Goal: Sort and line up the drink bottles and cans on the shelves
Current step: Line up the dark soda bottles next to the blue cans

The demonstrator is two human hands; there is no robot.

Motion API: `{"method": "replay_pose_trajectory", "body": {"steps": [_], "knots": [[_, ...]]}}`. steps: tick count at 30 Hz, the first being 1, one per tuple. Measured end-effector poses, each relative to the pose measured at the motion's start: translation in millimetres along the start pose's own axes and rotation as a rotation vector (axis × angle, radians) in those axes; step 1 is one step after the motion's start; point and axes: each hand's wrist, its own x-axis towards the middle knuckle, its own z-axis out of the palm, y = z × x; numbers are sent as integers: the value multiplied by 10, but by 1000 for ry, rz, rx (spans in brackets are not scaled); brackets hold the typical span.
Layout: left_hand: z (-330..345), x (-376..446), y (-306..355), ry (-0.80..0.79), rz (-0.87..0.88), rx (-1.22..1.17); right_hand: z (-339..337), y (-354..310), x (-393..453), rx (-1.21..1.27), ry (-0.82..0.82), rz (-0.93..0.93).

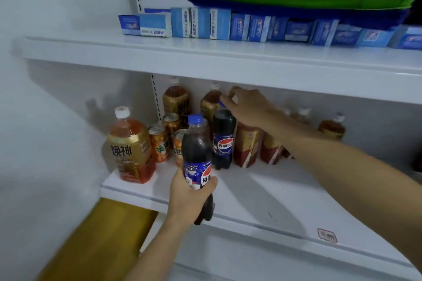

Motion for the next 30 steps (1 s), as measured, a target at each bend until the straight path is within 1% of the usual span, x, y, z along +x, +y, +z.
{"method": "replay_pose_trajectory", "body": {"steps": [2, 4, 5, 7, 10, 14, 18, 20, 25, 30], "knots": [[-157, -10, -12, -44, 38, 35, 120, -68, 42, -7, -68, 27], [-271, -9, -16, -93, 64, 65, 218, -125, 6, 17, -53, 13], [-301, -16, -15, -112, 71, 74, 244, -152, -36, 18, -25, 16], [-298, -25, -38, -141, 73, 82, 257, -189, -147, 11, 85, 12], [-193, -72, -95, -174, 33, 32, 244, -202, -376, 1, 241, -30], [-2, -150, -190, -196, -57, -79, 114, -49, -716, 96, 368, 99], [257, -277, -166, -199, -84, -130, -325, 131, -1106, 207, 544, 187], [446, -417, -77, -241, -55, -121, -587, 255, -1359, 218, 624, 205], [1125, -976, 243, -440, 69, -106, -1308, 835, -2214, 189, 731, 296], [2046, -1789, 514, -639, 147, -144, -2022, 1574, -3321, 164, 857, 356]]}}
